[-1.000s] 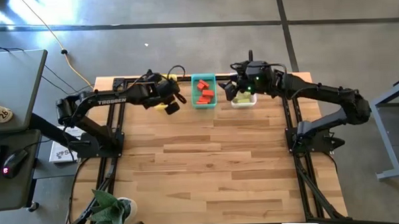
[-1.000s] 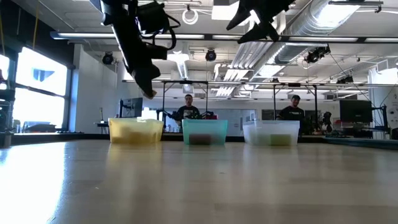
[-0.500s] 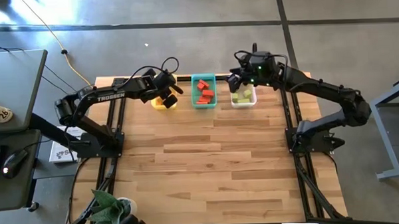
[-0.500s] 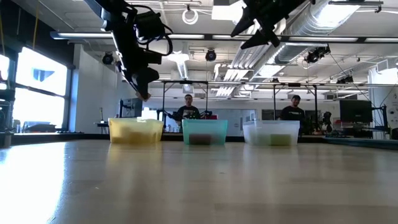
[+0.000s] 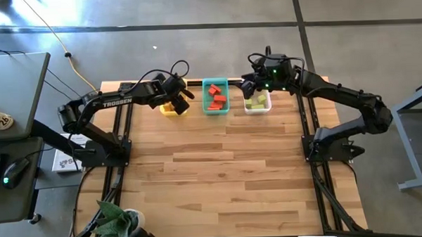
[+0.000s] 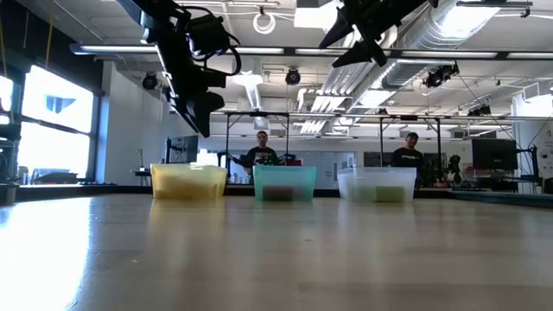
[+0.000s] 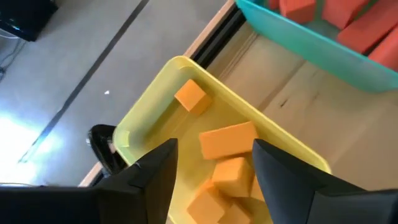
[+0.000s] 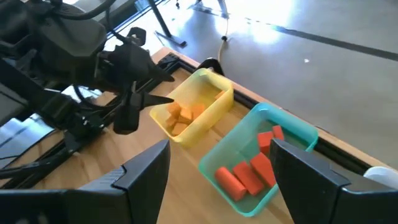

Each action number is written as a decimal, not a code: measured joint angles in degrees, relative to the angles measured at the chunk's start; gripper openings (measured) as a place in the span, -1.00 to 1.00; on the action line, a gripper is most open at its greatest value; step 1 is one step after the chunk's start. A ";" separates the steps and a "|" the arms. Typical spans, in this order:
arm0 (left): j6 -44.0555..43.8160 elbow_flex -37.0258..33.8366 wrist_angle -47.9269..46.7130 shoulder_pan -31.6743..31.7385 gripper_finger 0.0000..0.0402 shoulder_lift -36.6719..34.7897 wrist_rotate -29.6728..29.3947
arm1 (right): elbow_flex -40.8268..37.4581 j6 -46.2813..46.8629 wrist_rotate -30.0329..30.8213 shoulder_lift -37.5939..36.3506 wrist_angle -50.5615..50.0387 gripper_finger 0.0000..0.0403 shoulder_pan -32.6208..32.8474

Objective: Sort & place blocks by color
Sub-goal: Return to Home Position

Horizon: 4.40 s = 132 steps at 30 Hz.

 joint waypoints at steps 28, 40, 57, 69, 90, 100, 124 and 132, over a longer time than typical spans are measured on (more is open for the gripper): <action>-9.90 -7.66 19.28 -13.96 -0.04 -36.21 28.05 | 0.00 5.19 -2.14 0.00 4.29 0.29 11.59; -13.50 -33.08 29.25 -18.71 -0.04 -59.60 27.19 | -0.02 14.06 -2.29 -0.02 6.47 0.29 15.37; -13.00 -57.47 41.95 -19.93 -0.05 -78.76 22.48 | -0.03 6.21 -3.52 -5.60 3.94 0.29 12.94; -19.74 -60.22 35.70 -19.80 -0.05 -78.81 20.91 | -1.31 -7.93 -1.08 -27.08 -10.87 0.29 5.04; -0.93 -60.17 35.67 -19.78 -0.05 -78.71 19.86 | -45.74 -5.11 0.53 -58.74 7.32 0.29 9.54; -1.13 -60.17 35.67 -19.78 -0.05 -78.71 19.88 | -55.82 0.12 0.62 -63.20 13.25 0.29 12.12; -1.32 -60.15 35.67 -19.78 -0.05 -78.71 19.94 | -65.18 2.60 9.04 -63.45 19.60 0.29 21.73; -1.32 -60.15 35.69 -19.78 -0.05 -78.71 19.95 | -65.18 5.15 9.26 -63.36 14.15 0.29 24.12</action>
